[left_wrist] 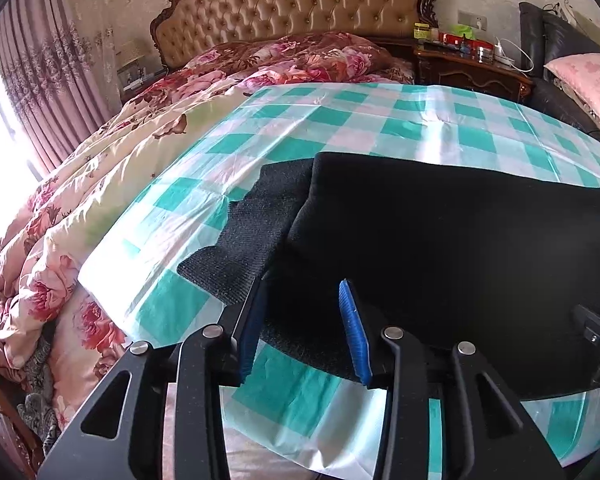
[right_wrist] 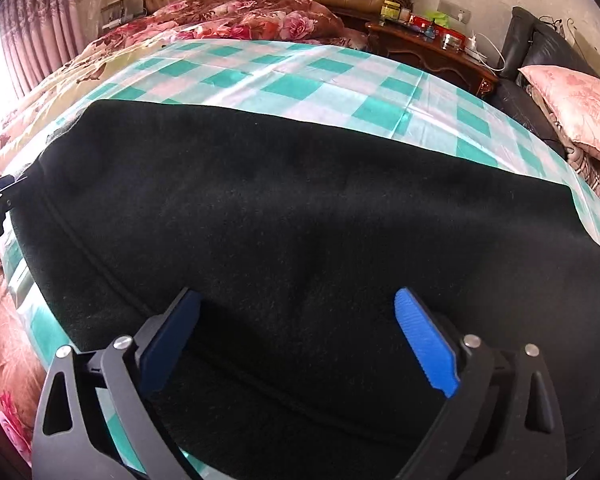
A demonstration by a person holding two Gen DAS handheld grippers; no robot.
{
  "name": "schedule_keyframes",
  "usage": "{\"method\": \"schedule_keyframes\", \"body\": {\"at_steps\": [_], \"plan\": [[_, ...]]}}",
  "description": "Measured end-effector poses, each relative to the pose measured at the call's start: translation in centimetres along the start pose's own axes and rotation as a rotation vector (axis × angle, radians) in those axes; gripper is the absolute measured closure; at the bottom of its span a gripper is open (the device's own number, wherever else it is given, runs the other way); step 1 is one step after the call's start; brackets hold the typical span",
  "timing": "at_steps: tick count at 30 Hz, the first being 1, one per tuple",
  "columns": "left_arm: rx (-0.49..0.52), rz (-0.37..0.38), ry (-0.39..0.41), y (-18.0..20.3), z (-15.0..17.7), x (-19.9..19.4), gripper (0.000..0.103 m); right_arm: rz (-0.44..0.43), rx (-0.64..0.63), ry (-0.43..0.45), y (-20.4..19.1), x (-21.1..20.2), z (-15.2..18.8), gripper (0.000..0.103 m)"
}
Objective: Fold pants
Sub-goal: 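Move both open grippers over the folded black pants toward the cuff end, then close the left gripper on the folded cuff end of the pants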
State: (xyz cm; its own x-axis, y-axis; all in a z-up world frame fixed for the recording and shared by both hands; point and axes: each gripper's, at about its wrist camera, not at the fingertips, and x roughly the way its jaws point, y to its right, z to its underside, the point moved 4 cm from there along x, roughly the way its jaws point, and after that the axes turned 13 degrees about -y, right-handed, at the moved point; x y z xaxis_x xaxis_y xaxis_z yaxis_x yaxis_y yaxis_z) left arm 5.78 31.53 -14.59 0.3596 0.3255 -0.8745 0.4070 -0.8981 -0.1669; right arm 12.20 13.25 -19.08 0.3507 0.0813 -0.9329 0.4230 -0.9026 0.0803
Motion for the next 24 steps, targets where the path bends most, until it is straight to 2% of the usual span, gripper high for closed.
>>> {"method": "schedule_keyframes", "body": {"at_steps": [5,8,9,11,14,16,18,19,21,24], "plan": [[0.005,0.010,-0.005,0.1,-0.1,0.4,0.064,-0.012,0.006,0.006,0.2,0.3,0.0,0.002],[0.003,0.122,0.049,-0.7,-1.9,-0.6,0.063,-0.021,0.011,0.007,0.3,0.3,-0.1,0.001],[0.014,0.160,0.078,-0.9,-2.8,-1.0,0.057,-0.023,0.012,0.005,0.3,0.3,-0.1,0.001],[0.073,0.192,0.107,-0.8,-5.1,-0.5,0.049,-0.035,0.020,0.000,0.5,0.2,-0.2,0.002],[0.139,0.168,0.059,-0.9,-8.3,2.5,0.049,-0.102,0.052,0.017,1.4,-0.9,-0.5,0.003],[0.188,0.198,-0.004,-0.7,-9.9,4.8,0.049,-0.084,0.085,0.047,2.7,-1.8,-1.2,0.003],[0.234,0.187,-0.053,-0.2,-10.6,6.8,0.055,-0.077,0.130,0.047,4.4,-2.0,-2.4,0.003],[0.261,0.186,-0.083,0.1,-10.8,8.0,0.054,-0.070,0.156,0.034,5.4,-1.8,-3.2,0.003],[0.249,0.211,-0.090,0.2,-11.4,8.6,0.054,-0.053,0.190,0.021,6.9,-1.2,-4.9,0.004],[0.216,0.198,-0.094,-0.1,-11.5,8.0,0.054,0.017,0.173,-0.017,7.8,0.9,-7.1,0.005]]}}
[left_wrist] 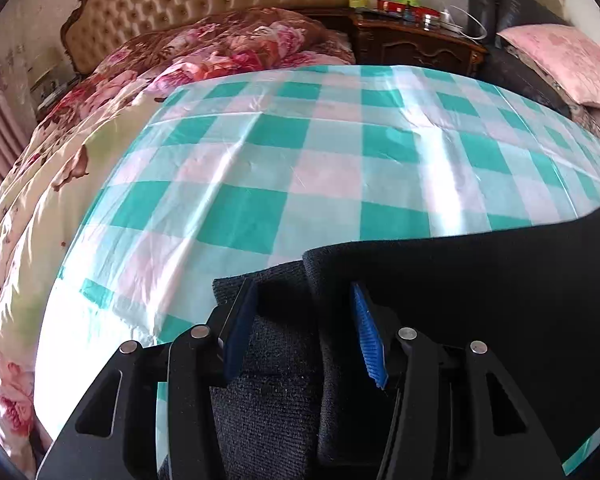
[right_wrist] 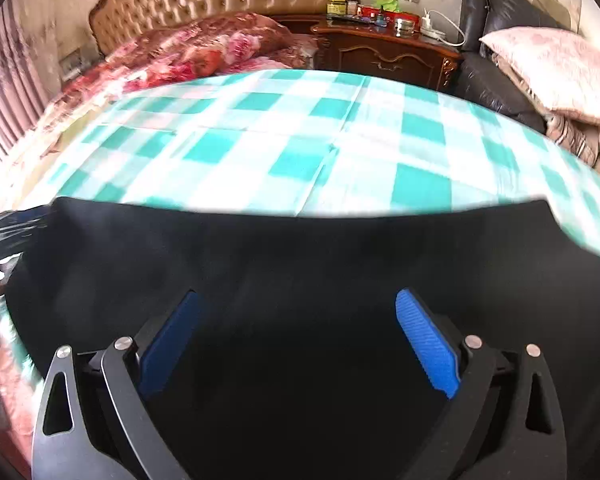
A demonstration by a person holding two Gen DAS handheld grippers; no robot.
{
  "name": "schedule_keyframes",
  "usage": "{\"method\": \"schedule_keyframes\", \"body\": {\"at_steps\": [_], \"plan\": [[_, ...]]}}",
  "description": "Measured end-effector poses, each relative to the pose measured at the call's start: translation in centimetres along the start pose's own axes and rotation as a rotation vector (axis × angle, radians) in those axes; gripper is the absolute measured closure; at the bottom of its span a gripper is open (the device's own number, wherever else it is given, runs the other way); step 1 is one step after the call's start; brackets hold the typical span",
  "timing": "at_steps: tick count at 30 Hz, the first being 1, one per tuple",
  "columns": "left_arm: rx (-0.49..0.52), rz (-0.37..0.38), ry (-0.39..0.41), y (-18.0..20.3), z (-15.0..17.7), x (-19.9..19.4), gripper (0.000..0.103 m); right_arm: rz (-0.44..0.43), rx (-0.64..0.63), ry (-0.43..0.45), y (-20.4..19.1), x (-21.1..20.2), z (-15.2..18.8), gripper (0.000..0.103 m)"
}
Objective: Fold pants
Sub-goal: 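Close the left gripper on the folded cuff end of the pants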
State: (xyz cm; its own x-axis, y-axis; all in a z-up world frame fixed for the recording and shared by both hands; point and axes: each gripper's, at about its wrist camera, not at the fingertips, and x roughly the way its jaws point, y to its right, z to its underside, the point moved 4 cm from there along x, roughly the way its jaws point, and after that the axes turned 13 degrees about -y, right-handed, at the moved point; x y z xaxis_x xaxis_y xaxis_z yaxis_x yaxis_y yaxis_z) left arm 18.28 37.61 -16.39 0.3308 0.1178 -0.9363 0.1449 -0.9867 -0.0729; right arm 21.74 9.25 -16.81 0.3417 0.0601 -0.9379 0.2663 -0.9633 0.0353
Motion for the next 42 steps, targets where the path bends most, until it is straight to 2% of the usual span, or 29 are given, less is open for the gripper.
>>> {"method": "schedule_keyframes", "body": {"at_steps": [2,4,6,9,11,12,14,16,18,20,22,26,29,35,42], "plan": [[-0.056,0.000,0.045,-0.6,0.9,-2.0,0.054,0.025,0.001,-0.031,0.3,1.4,-0.3,0.006],[-0.148,0.036,0.093,-2.2,2.8,-4.2,0.054,0.018,0.009,-0.033,0.5,2.2,-0.4,0.003],[-0.306,0.081,0.113,-4.6,6.1,-5.9,0.055,0.032,0.001,-0.032,0.4,2.4,-0.4,0.003],[-0.451,0.226,0.149,-6.5,11.2,-7.3,0.055,0.025,0.007,-0.028,0.5,2.3,-0.5,0.002],[-0.490,0.315,0.155,-6.4,13.6,-7.2,0.055,0.038,0.014,0.032,0.3,0.9,-0.1,0.006],[-0.497,0.344,0.149,-6.2,14.3,-7.0,0.055,0.028,0.007,0.059,-0.1,0.2,0.2,0.007],[-0.493,0.392,0.137,-5.6,15.0,-6.0,0.055,-0.052,-0.055,0.120,-2.5,-2.2,1.4,0.007],[-0.493,0.394,0.120,-5.3,14.9,-4.9,0.055,-0.117,-0.105,0.126,-4.6,-3.2,2.4,0.008],[-0.512,0.434,0.115,-5.3,14.5,-3.7,0.054,-0.190,-0.148,0.117,-7.1,-3.8,3.6,0.009],[-0.514,0.431,0.117,-5.1,14.2,-3.2,0.054,-0.219,-0.183,0.107,-8.9,-3.8,4.4,0.013],[-0.511,0.426,0.117,-4.9,13.9,-3.1,0.054,-0.198,-0.230,0.092,-10.5,-3.1,5.0,0.016],[-0.522,0.429,0.114,-4.8,13.7,-3.0,0.054,-0.139,-0.261,0.023,-11.8,-0.5,5.9,0.027],[-0.517,0.419,0.111,-4.7,13.4,-2.9,0.054,-0.097,-0.295,0.057,-12.3,-0.4,6.4,0.027],[-0.511,0.394,0.108,-4.5,13.3,-2.9,0.054,-0.089,-0.300,0.066,-12.2,-0.3,6.7,0.027],[-0.518,0.404,0.103,-4.5,13.3,-2.8,0.055,-0.086,-0.300,0.066,-12.2,-0.4,6.7,0.026]]}}
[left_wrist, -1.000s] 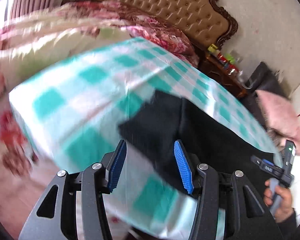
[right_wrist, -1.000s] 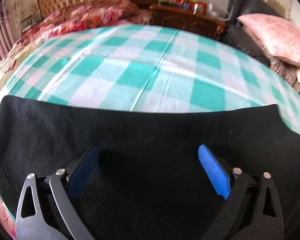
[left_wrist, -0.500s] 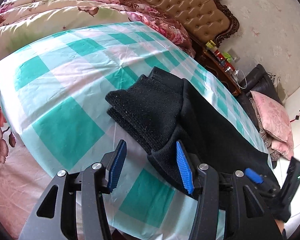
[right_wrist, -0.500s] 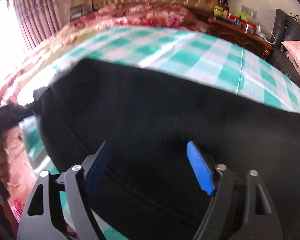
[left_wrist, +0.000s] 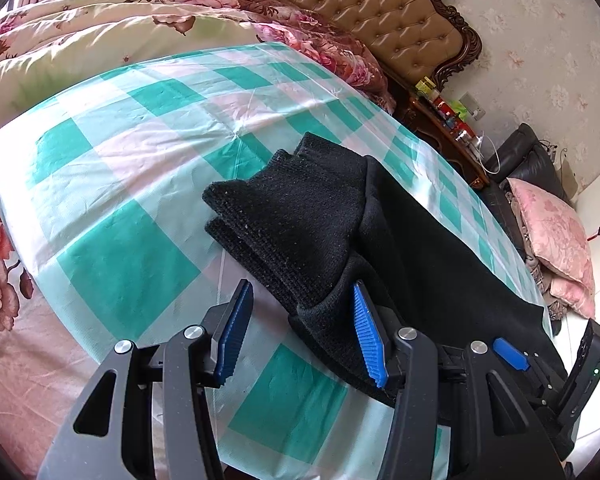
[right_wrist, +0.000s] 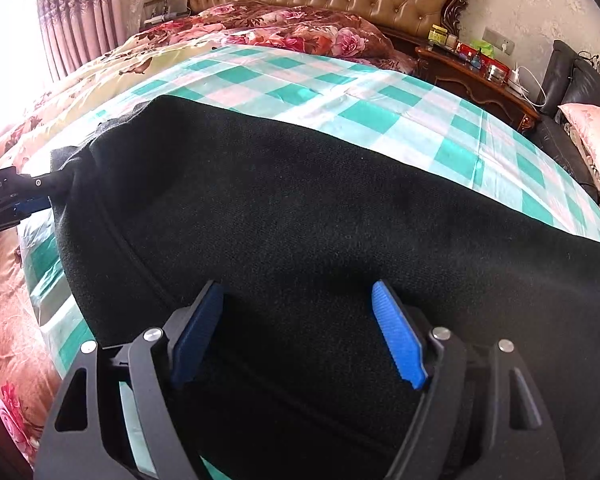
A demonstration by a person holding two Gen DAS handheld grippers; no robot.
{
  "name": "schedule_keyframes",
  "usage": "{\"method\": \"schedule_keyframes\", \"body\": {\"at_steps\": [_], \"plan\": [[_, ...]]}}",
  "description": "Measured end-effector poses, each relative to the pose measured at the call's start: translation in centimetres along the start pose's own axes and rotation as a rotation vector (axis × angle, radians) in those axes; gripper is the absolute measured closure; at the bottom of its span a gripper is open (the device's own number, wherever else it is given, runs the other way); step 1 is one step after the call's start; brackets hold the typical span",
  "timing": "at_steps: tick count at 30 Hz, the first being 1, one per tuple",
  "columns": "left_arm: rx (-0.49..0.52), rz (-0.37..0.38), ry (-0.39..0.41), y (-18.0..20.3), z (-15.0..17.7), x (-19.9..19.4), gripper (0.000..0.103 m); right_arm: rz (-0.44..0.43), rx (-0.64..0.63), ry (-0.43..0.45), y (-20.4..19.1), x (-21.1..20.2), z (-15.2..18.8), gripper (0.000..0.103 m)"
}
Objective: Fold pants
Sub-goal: 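Close the left gripper on the folded cuff end of the pants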
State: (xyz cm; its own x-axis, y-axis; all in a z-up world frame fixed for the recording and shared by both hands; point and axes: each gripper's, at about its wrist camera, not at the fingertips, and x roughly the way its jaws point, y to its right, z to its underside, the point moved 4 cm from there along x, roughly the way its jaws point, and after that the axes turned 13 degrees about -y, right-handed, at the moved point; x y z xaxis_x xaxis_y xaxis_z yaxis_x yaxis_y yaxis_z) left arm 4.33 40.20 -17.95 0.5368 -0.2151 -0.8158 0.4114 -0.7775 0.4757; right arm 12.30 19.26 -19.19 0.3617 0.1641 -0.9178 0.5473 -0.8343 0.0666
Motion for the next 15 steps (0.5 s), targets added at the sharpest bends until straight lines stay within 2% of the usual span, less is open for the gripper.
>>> {"method": "schedule_keyframes", "body": {"at_steps": [5,7,9,13,15], "plan": [[-0.032,0.078,-0.039,0.4,0.3,0.6,0.055,0.002,0.001,0.000,0.0,0.0,0.0,0.026],[-0.047,0.087,-0.041,0.5,0.3,0.8,0.053,0.003,0.000,0.000,0.0,0.0,0.0,0.026],[-0.090,0.124,-0.048,0.1,-0.1,0.9,0.052,0.002,0.001,0.000,0.0,0.0,0.0,0.026],[-0.107,0.150,-0.035,-0.1,-1.4,1.3,0.052,0.001,0.000,-0.001,0.0,0.0,0.0,0.026],[-0.135,0.201,-0.029,-0.6,-2.1,1.6,0.053,-0.001,0.000,-0.003,0.0,0.0,0.0,0.026]]}}
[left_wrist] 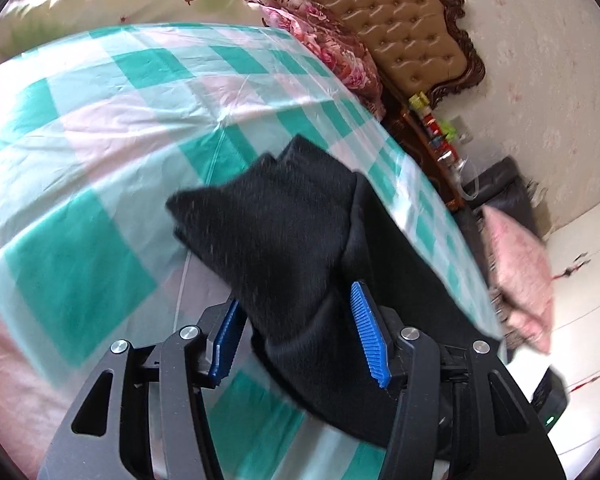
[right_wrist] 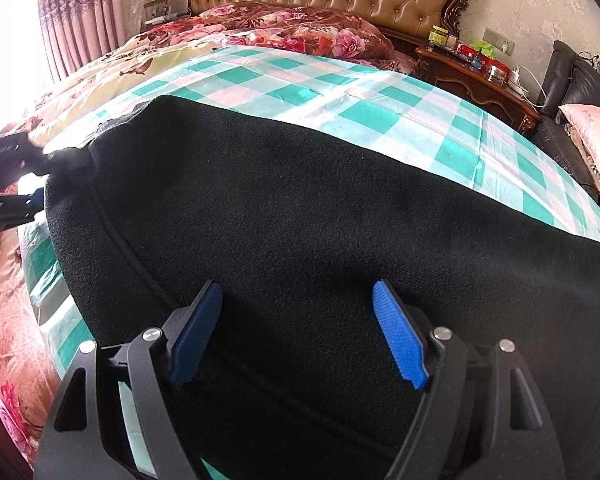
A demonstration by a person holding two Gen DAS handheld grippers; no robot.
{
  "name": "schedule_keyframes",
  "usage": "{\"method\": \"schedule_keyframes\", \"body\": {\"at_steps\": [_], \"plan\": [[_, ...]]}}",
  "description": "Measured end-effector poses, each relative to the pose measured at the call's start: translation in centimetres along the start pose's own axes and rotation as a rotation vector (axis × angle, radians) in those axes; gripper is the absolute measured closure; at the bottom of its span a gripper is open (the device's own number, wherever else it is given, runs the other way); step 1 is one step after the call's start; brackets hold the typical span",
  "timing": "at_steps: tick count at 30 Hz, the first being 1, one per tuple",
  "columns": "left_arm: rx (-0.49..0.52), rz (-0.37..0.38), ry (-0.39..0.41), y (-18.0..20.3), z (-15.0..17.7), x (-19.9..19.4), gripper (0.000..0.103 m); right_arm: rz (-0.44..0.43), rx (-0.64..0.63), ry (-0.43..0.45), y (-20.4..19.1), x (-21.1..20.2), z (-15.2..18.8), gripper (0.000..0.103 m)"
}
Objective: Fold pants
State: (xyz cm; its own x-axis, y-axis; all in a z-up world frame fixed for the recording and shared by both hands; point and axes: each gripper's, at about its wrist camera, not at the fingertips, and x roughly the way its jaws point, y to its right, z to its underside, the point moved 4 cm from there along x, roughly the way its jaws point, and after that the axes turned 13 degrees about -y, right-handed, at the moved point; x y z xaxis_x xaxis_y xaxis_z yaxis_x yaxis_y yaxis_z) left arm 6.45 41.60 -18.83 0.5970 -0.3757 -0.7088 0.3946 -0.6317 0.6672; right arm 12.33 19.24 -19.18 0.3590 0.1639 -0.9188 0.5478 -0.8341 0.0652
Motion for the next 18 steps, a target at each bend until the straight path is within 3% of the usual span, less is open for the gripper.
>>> {"method": "schedule_keyframes", "body": {"at_steps": [8,10,12,14,16,18], "plan": [[-0.082,0.191,0.011,-1.6,-1.5,0.5,0.077,-0.007,0.008,-0.006,0.0,0.0,-0.1,0.025],[-0.104,0.231,0.018,-1.8,-1.7,0.5,0.081,-0.042,0.021,-0.031,0.4,-0.3,-0.4,0.027],[-0.065,0.170,0.038,-0.5,-1.4,-0.2,0.083,-0.094,0.069,-0.044,1.9,-1.2,-0.6,0.036],[0.031,0.061,0.078,2.3,-0.9,-1.9,0.083,-0.109,0.121,-0.038,3.7,-2.2,-0.5,0.037],[0.140,-0.056,0.118,5.9,-0.4,-3.3,0.083,-0.103,0.179,-0.029,6.5,-3.6,-0.2,0.037],[0.305,-0.233,0.164,11.1,1.1,-4.2,0.083,-0.146,0.239,-0.028,9.2,-4.6,0.6,0.036]]}}
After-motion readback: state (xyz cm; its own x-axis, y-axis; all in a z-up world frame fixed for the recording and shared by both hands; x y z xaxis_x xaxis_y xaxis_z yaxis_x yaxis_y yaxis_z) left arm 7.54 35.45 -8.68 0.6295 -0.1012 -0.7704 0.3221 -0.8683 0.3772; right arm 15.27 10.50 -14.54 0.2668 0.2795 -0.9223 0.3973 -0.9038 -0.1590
